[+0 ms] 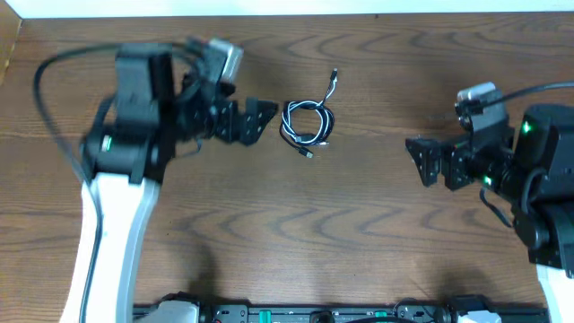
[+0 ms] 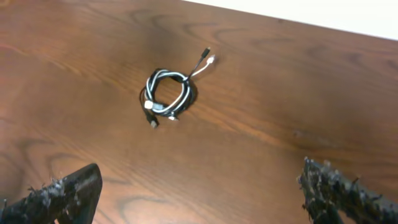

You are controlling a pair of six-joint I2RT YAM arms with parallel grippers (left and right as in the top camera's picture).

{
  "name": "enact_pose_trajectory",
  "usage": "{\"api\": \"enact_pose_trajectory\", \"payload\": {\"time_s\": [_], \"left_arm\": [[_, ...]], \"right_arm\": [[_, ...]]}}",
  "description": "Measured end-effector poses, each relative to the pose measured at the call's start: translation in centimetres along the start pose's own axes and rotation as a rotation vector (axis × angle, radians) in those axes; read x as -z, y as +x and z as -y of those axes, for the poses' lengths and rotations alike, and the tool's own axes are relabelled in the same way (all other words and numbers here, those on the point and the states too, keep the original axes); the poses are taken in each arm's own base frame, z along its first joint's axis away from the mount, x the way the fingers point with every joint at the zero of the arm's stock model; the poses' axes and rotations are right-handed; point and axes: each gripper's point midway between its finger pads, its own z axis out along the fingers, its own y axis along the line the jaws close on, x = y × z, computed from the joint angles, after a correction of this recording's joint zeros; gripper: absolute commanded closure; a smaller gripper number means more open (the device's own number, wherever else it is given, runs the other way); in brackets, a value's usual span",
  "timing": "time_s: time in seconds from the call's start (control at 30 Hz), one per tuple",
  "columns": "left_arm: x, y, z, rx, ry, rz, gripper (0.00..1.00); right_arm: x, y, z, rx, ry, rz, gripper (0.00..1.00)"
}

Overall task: Untangle cables
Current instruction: 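Move both grippers forward toward the black-and-white cable bundle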

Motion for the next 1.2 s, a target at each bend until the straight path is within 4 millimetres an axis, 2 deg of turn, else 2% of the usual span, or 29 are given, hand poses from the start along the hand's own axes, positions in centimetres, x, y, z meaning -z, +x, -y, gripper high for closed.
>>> {"api": "enact_pose_trajectory", "payload": {"time_s": [0.1, 0.37, 0.47, 0.6, 0.8, 1.0, 1.2], "left_arm": [[-2.4, -0.3, -1.2, 0.031, 0.012, -0.056, 0.03], [-8.9, 2.4, -5.5, 0.124, 0.016, -0.194, 0.04], [-11.2, 2.9, -7.1, 0.14, 0.003, -0.207, 0.09], [-14.1, 4.2, -10.0, 0.178, -0.116, -0.245, 0.16], [-17.0, 6.2, -12.1, 0.185, -0.314, -0.312, 0.36], [-19.9, 6.5, -13.7, 0.211, -0.395, -0.333, 0.41], [-22.5, 10.0, -15.1, 0.255, -0.434, -0.418, 0.44]], "right_arm": [[-0.4, 0.0, 0.0, -0.004, -0.006, -0.012, 0.01], [-0.3, 0.0, -1.3, -0.006, -0.086, -0.009, 0.01], [-0.3, 0.0, -1.6, -0.007, -0.101, -0.008, 0.01], [-0.5, 0.1, -1.7, -0.011, -0.113, -0.016, 0.01], [-1.5, 0.7, -1.5, -0.03, -0.119, -0.06, 0.0], [-2.8, 1.5, -1.1, -0.051, -0.124, -0.111, 0.04], [-4.3, 2.2, -0.6, -0.073, -0.129, -0.162, 0.05]]}}
